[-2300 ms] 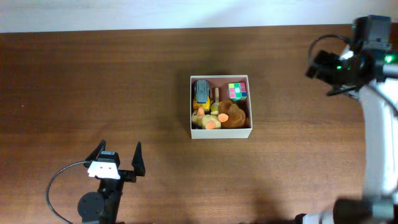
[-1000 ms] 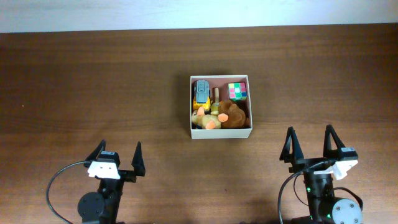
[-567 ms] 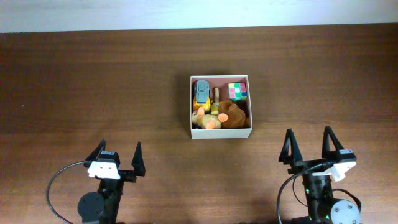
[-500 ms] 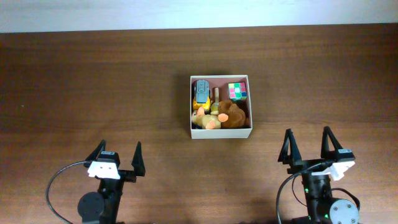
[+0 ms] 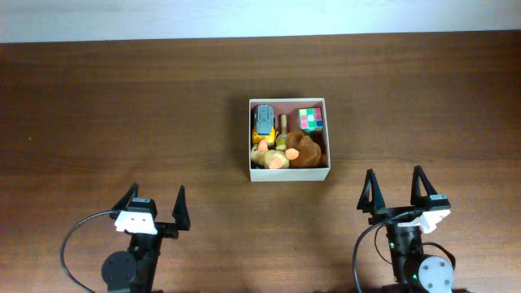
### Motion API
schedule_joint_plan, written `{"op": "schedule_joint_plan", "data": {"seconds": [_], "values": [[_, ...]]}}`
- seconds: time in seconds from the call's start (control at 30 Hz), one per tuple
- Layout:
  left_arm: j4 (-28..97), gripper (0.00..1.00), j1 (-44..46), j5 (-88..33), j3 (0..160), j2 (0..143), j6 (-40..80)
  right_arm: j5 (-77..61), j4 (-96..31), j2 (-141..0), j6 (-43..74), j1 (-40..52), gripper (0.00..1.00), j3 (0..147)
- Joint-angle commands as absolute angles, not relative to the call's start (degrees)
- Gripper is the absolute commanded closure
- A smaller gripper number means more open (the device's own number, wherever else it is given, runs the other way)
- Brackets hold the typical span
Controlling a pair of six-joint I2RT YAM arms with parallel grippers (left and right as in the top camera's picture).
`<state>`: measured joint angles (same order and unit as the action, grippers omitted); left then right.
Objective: Pack container
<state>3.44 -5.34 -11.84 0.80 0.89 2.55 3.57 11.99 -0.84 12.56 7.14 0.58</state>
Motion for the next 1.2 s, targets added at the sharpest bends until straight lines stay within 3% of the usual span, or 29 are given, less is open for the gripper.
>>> {"op": "schedule_joint_plan", "data": {"seconds": [0.0,0.3,0.47,1.17], "values": [[3.55,0.00,-5.74,-12.67,0.51,0.30,1.67,3.25,10.46,-0.19,10.87,5.78,0.01,0.32],[3.53,0.00,-5.74,-12.67,0.51,0.30,1.67,3.22,-4.62,-0.19,9.04,4.78,0.01,0.32],[3.55,0.00,-5.74,-12.67,0.51,0.30,1.65,3.20,-4.51,-0.19,1.78,4.80,0.01,0.32],[3.55,0.00,-5.74,-12.67,0.51,0.30,1.67,3.27,-4.51,-0.19,-2.11,4.73,0.01,0.32]]}}
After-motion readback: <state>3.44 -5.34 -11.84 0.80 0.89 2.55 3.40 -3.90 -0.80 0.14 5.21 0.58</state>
